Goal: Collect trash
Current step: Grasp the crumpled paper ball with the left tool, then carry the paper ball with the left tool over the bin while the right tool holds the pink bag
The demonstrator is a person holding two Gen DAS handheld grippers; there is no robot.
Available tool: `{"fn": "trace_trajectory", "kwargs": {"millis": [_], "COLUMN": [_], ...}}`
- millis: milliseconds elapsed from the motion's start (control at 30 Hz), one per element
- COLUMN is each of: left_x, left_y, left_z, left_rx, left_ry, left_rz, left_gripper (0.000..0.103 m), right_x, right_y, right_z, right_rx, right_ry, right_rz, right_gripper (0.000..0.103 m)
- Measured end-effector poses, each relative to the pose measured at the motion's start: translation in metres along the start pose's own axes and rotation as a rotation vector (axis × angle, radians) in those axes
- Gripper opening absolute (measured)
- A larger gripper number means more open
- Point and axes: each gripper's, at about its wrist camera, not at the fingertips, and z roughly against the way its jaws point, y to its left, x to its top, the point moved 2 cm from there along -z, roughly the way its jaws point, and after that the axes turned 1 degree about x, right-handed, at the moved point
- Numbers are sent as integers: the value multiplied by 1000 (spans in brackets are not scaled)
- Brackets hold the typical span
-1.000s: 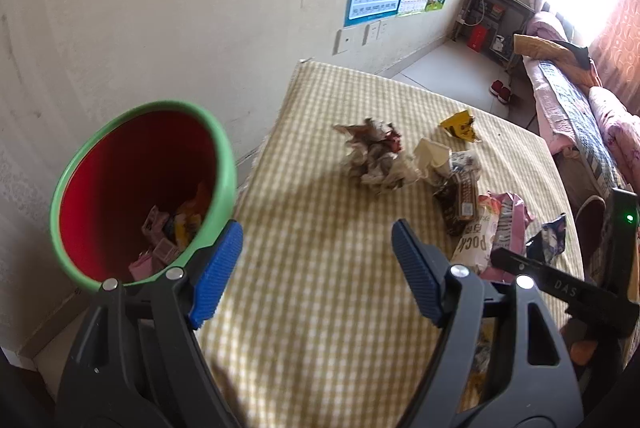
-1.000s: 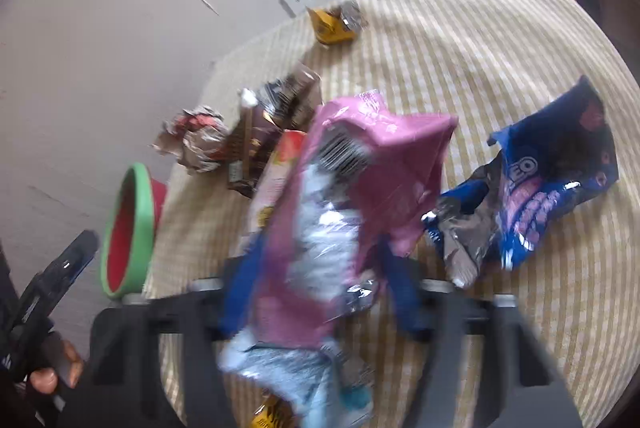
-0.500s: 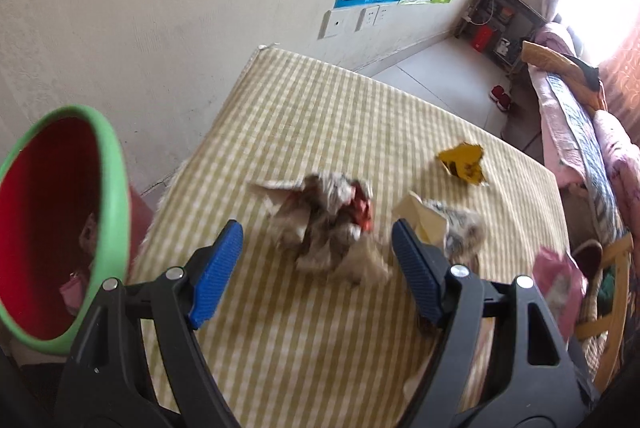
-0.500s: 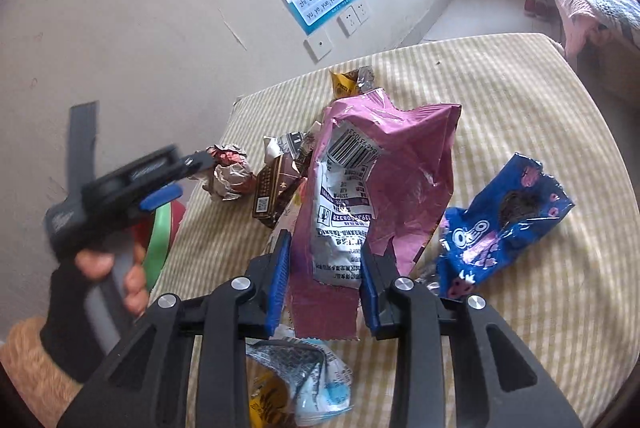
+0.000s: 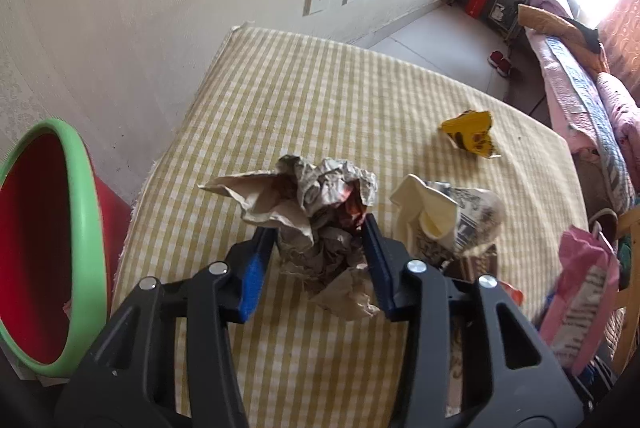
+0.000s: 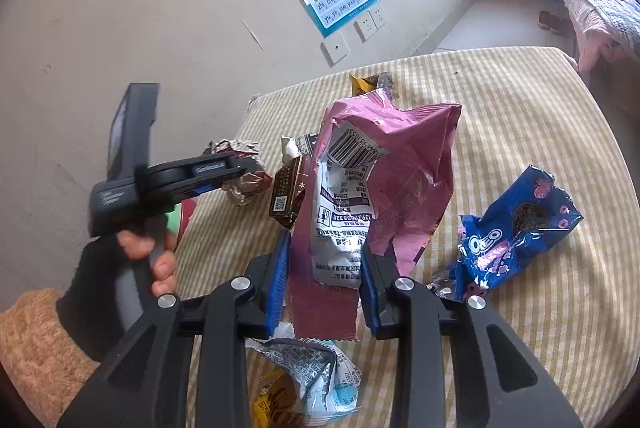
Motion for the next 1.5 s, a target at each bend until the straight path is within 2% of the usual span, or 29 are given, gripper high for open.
{"fn": "trace_trajectory", "kwargs": {"millis": [267, 400, 567, 967, 1500], "left_x": [-24, -37, -53, -55, -60], "left_y": [14, 16, 24, 32, 48], "left_z": [63, 99, 128, 160, 178], "left_rx": [-35, 33, 67, 103, 116], "left_ry": [-95, -160, -204, -302, -339], "left_rz": [42, 14, -2, -42, -31], "left_gripper": [43, 43, 43, 43, 43], "right_x": [-4, -9, -10, -4, -2], "right_y": [6, 13, 28, 66, 100], "right_z": [9, 13, 24, 52, 64], "right_rx": [3, 4, 13, 29, 43], "right_ry": [-30, -35, -54, -99, -114], "right_rz": [25, 48, 82, 133, 212], "right_gripper": [31, 31, 31, 31, 31]}}
